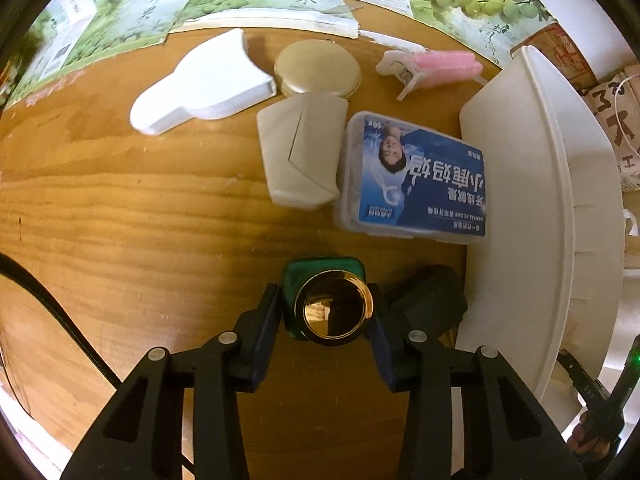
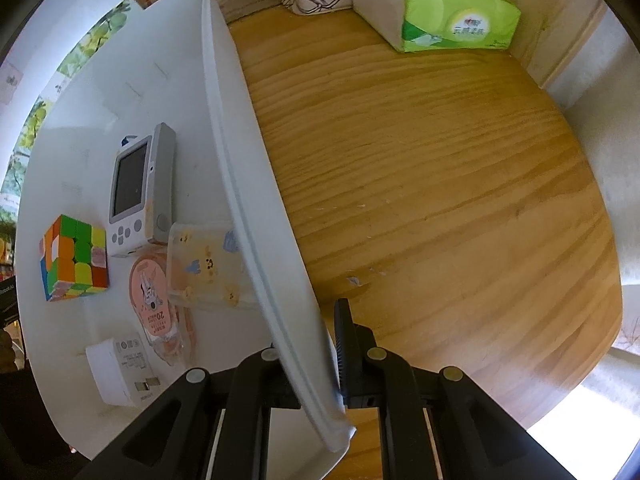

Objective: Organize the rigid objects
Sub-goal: 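Close the left gripper on the gold-lidded green jar, then carry the green jar over the tray and open the left gripper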

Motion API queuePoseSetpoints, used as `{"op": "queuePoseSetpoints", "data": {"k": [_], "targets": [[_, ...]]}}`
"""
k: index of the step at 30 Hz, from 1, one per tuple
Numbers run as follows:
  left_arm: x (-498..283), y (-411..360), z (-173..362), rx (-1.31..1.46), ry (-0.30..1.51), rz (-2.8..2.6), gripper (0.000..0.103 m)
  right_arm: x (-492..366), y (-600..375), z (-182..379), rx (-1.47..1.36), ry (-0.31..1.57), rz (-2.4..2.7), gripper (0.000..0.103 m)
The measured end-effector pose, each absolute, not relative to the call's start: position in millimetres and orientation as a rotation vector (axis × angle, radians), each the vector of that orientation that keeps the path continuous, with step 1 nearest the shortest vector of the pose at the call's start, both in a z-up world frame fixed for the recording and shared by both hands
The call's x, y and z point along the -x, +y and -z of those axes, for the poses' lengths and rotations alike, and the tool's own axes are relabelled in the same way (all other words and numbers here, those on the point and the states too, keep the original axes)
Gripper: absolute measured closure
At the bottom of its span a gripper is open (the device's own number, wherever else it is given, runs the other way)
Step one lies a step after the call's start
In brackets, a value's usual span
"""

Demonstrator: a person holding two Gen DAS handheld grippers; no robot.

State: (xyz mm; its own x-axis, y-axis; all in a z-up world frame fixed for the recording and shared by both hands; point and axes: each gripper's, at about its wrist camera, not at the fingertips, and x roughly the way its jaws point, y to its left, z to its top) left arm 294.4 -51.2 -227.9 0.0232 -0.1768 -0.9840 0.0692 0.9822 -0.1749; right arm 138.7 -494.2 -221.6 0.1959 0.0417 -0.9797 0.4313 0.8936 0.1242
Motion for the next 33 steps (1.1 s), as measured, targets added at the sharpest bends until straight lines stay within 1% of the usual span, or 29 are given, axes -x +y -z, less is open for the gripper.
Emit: {"op": "queuePoseSetpoints", "data": {"k": [5, 14, 19, 25, 33], "targets": [[-281, -45, 219, 0.136, 1.522, 0.166, 0.058, -150, -487, 222, -0.385, 1.377, 0.252, 0.093], [-246, -47, 201, 0.146, 1.47, 0.126, 0.058, -162, -471, 223, -0.308, 1.412, 0.171, 0.093], [-224, -51, 181, 0.178, 1.423, 0.102, 0.058, -164, -464, 225, -0.255, 1.427, 0.121, 0.093], [-201, -54, 157, 0.197, 1.3, 0.136, 0.058, -168, -454, 226, -0.197, 1.439, 0.061, 0.093], [-172, -84, 126, 0.223, 1.091, 0.212, 0.058, -167, -434, 232, -0.108, 1.453, -0.02, 0.093]]}}
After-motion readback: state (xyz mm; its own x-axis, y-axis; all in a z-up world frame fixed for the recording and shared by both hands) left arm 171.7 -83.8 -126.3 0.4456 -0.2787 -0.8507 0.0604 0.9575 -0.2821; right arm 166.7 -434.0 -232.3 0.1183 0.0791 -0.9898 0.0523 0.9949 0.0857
